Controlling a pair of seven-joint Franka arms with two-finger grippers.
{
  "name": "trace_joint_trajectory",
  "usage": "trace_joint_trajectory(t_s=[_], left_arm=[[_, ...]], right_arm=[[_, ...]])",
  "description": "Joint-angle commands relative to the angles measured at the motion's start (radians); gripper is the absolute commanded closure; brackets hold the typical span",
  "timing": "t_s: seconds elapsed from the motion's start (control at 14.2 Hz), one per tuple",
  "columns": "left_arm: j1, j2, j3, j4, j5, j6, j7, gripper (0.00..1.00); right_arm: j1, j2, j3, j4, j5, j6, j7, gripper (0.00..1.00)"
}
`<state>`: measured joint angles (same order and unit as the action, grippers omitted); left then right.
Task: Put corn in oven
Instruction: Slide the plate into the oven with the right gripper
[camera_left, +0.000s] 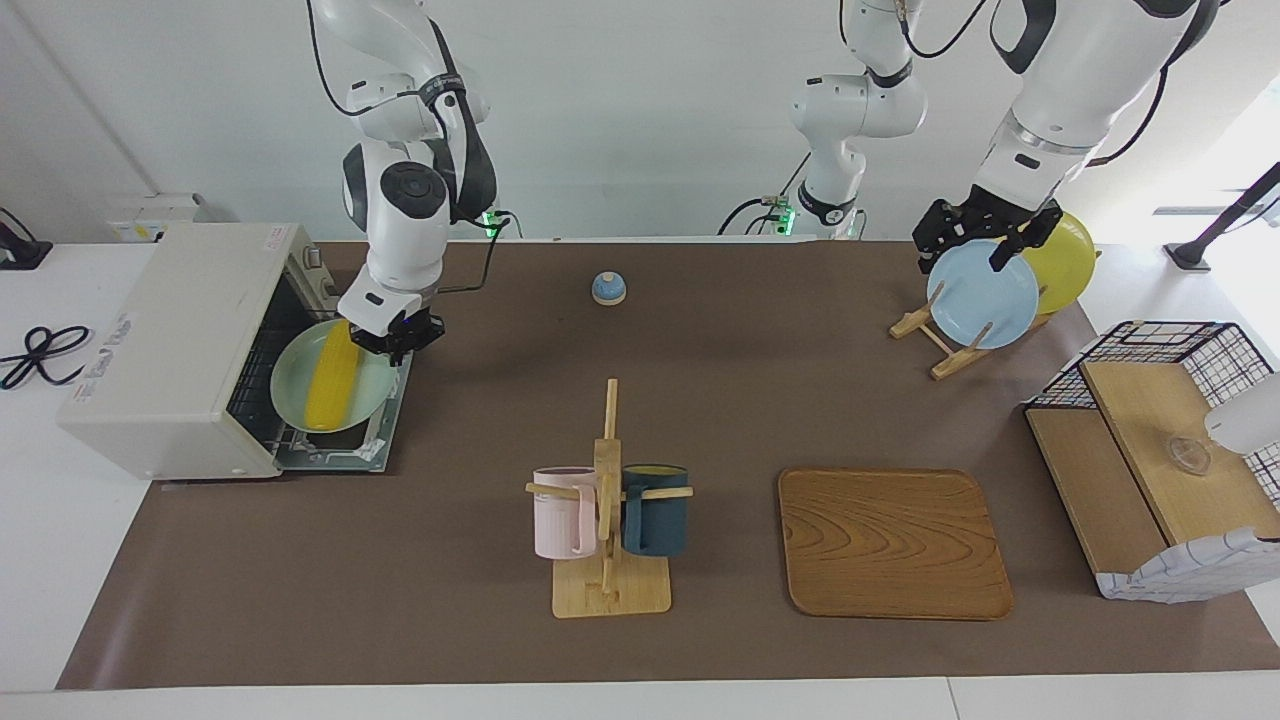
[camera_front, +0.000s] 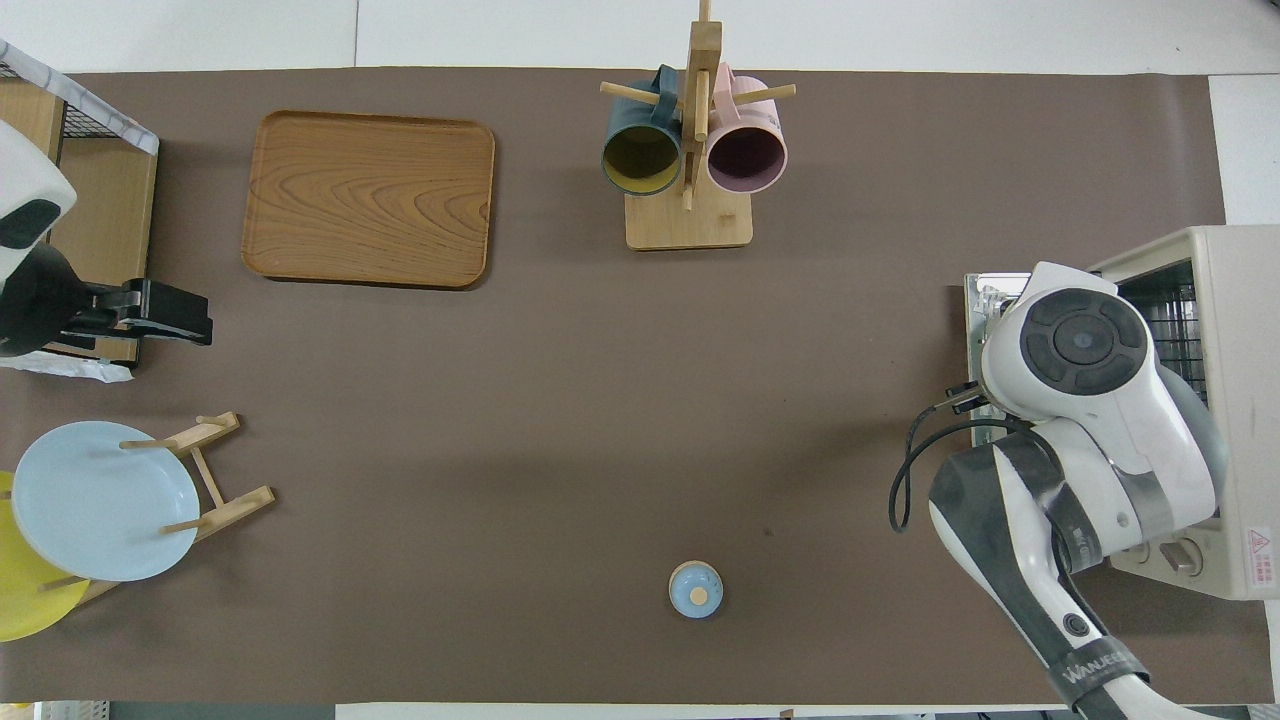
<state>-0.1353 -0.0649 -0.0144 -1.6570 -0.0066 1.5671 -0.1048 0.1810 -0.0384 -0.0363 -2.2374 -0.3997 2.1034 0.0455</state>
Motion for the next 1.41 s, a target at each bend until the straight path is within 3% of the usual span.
trace_joint_trajectory(t_s=[0.0,1.2,1.27,1.34], left_arm=[[0.013,0.001,-0.007,0.008,0.011,-0.012,0.007,0.0],[0.013,-0.001,-0.007,0.008,0.011,-0.01,0.007,0.0],[0.013,-0.001,-0.007,0.008,0.011,-0.012,0.007,0.0],[0.013,-0.001,-0.006,0.008,0.011,-0.012,0.007,0.0]], right_arm=[[-0.069,-0.034,0.01,-0.054,-0.022,0.05,-0.058,1.0],[-0.179,-0.046,0.01,-0.077,-0.022,0.029,-0.131,1.0],[-0.184,-0.046,0.01,-0.077,-0.022,0.03,-0.133,0.91],[-0.195,-0.046,0.012,-0.079,-0.022,0.033,-0.134,0.66]])
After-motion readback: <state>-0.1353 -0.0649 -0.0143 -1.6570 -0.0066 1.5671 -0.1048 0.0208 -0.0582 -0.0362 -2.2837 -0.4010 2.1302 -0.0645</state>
